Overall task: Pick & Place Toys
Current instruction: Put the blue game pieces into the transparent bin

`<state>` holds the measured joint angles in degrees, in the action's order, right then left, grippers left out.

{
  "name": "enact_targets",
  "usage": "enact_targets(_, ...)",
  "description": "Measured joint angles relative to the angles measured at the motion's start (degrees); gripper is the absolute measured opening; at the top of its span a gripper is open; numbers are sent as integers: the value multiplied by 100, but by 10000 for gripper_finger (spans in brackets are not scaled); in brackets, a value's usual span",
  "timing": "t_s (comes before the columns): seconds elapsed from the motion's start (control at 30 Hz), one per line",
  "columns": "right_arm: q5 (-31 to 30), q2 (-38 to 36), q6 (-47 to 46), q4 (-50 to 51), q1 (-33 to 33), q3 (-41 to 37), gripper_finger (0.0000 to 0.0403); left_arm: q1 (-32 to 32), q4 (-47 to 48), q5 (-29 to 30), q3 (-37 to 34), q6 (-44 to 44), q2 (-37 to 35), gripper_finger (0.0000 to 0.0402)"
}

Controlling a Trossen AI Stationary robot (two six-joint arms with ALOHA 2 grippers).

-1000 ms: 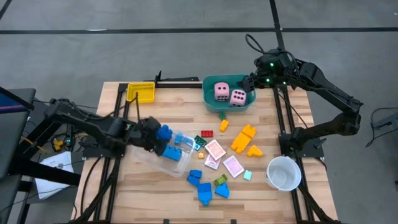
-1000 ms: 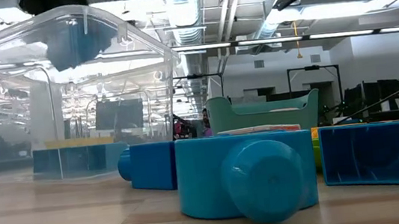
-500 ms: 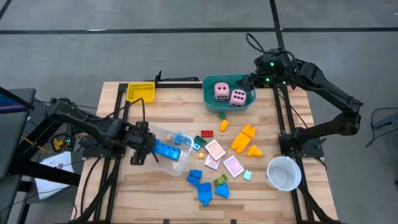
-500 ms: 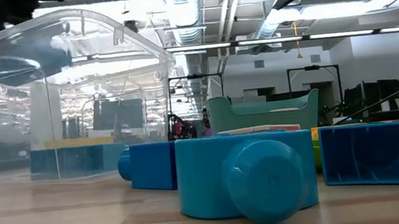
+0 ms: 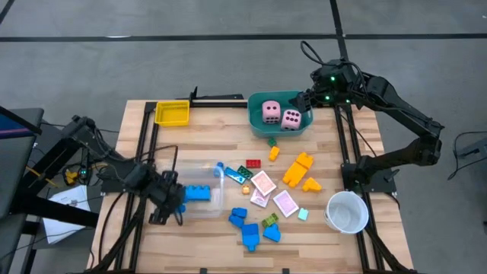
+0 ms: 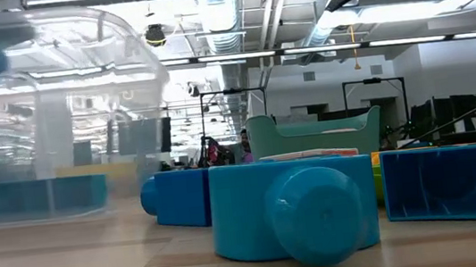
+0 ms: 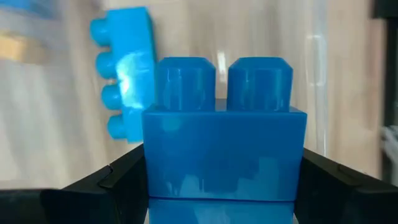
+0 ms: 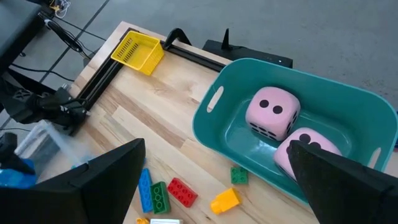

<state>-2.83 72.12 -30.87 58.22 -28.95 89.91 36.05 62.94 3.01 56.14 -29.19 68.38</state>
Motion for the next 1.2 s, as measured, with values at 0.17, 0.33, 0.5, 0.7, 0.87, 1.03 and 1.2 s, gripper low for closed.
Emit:
enact_targets(0.17,2,0,52,0,0,0,386,629,-269,-151,0,-622,95,286)
enact_targets(0.33,2,0,92,2,0,0,386,1149,-533,-145,0,-402,102,286)
enact_targets(0.5,4,0,92,2,0,0,386,1402,-491,-141,0,233,102,286)
enact_targets(0.7,4,0,107,2,0,0,386,1116,-614,600,80,223,102,286)
enact_targets(0.87,2,0,133,2,-7,0,386,534,-1340,1199,117,363,135,286)
enact_targets(1.03,2,0,148,4,-7,0,386,50,-1869,1357,118,847,724,286)
enact_targets(1.2,4,0,147,92,-7,0,386,99,-2565,1316,109,1250,1345,286)
